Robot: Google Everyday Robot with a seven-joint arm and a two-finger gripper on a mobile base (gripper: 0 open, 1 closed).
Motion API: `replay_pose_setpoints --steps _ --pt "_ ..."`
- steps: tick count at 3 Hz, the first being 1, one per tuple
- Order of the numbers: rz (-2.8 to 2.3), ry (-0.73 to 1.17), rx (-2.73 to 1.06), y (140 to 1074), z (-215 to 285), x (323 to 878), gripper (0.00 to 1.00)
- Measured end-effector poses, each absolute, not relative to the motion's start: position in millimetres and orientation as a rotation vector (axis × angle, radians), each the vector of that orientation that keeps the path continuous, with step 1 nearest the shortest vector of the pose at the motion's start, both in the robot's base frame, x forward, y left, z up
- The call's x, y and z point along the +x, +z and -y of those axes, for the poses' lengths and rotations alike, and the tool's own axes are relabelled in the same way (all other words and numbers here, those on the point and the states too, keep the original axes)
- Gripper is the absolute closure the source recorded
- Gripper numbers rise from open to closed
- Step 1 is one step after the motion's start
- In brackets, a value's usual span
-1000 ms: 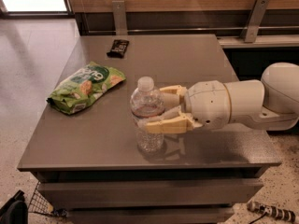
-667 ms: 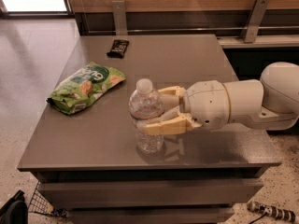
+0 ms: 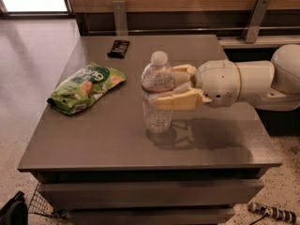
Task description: Move water bottle near rxbar chocolate
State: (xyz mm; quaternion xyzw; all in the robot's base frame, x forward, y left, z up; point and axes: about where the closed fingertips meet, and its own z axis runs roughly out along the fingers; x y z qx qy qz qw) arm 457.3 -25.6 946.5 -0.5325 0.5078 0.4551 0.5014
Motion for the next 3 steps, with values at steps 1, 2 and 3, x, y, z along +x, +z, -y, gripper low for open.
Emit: replay_pose_setpoints --steps 1,2,3 --pt "-1.224 1.08 -1.216 985 49 505 1.0" --pt "-1.232 1.038 -1.146 1008 63 563 1.0" --pt "-1.257 0.94 -1.072 1027 71 625 1.0"
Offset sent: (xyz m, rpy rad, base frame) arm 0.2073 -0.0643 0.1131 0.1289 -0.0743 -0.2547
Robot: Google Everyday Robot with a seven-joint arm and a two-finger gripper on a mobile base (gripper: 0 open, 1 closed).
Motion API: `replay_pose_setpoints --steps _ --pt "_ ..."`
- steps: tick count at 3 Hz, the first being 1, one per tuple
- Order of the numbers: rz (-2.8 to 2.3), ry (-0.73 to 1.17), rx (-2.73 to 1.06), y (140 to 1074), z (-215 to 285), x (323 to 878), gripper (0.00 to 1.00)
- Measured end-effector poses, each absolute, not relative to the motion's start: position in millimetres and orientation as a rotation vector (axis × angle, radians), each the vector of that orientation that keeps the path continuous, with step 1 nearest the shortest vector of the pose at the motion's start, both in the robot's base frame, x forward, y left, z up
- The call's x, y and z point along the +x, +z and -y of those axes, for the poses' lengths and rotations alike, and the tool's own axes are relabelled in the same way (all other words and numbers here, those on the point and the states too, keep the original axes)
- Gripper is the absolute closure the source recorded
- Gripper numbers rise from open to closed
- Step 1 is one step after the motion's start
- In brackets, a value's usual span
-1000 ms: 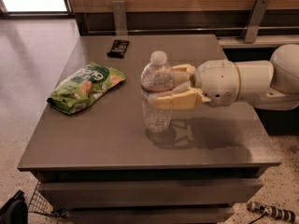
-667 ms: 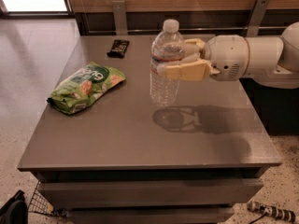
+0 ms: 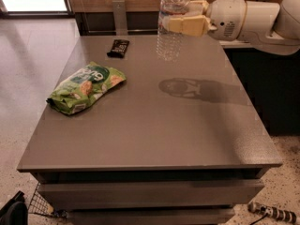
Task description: Move water bottle near rxbar chocolate
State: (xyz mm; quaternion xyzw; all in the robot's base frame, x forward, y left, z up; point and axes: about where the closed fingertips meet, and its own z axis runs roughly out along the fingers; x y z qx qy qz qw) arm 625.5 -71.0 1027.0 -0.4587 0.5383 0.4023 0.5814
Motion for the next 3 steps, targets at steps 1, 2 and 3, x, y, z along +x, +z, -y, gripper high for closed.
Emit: replay_pose_setpoints --steps 1,2,3 --pt "-1.307 0.828 -0.987 1034 79 683 1.0" --pt "-1.352 0.73 -0.919 1031 76 737 1.0" --pt "-1.362 0.689 -0.882 1025 70 764 1.0"
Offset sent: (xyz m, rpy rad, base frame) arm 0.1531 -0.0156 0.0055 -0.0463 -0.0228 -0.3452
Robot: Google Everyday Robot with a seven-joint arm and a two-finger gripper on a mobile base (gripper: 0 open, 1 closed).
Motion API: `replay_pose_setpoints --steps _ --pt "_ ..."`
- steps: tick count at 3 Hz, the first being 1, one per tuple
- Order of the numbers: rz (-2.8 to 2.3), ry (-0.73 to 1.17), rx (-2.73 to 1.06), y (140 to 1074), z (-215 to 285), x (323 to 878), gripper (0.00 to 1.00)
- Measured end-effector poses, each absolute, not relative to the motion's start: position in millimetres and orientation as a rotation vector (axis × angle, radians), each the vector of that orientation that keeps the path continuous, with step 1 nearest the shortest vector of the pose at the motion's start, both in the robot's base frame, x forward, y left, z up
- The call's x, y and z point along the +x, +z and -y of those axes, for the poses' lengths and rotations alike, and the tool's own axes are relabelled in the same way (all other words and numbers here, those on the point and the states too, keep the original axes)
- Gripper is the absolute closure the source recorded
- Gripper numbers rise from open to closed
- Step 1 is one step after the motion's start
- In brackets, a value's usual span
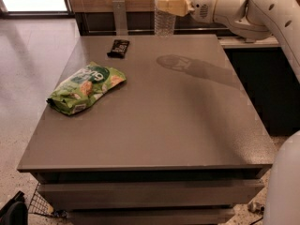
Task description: Move water bottle near rxbar chocolate
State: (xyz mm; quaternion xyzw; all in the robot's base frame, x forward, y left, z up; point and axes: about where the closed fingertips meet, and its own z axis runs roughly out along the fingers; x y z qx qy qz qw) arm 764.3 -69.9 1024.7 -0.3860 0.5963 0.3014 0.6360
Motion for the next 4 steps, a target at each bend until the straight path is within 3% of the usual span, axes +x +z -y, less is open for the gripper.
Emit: replay_pose_setpoints --steps 4 --pt "-1.429 0.727 -0.844 978 19 807 1.0"
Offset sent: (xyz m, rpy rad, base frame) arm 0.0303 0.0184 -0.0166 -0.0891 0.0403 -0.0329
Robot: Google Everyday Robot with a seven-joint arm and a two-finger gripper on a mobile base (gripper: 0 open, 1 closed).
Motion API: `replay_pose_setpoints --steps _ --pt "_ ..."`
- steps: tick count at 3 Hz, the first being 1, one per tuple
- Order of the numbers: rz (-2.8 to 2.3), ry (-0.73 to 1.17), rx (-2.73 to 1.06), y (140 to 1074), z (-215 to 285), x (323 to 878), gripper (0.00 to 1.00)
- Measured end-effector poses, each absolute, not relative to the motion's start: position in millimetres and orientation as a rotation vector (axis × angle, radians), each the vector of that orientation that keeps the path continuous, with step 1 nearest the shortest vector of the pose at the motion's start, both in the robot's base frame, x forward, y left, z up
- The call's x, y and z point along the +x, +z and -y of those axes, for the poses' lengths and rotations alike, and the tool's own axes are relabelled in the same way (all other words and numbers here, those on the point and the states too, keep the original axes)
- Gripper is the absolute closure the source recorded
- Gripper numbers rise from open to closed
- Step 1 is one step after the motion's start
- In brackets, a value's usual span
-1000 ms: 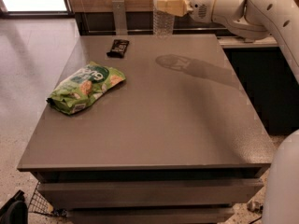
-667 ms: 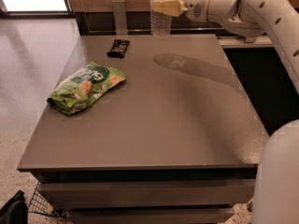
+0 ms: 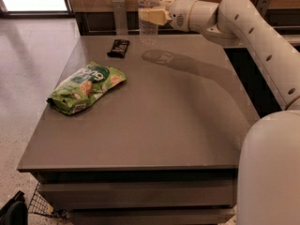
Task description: Move water bottle near rxbar chocolate
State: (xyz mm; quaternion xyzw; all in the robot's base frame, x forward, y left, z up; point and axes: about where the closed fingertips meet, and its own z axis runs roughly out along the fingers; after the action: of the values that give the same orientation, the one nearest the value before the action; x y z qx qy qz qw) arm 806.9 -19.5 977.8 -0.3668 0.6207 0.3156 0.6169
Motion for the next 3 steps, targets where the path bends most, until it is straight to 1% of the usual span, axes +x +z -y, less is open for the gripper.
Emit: replay_pose_setpoints --steps 1,2,3 --pt "-1.411 0.763 -0.83 973 4 810 1.0" --pt "-1.442 0.725 -0.88 960 -20 813 1.0" --pt "-1.477 0.666 -0.906 952 -24 817 1.0"
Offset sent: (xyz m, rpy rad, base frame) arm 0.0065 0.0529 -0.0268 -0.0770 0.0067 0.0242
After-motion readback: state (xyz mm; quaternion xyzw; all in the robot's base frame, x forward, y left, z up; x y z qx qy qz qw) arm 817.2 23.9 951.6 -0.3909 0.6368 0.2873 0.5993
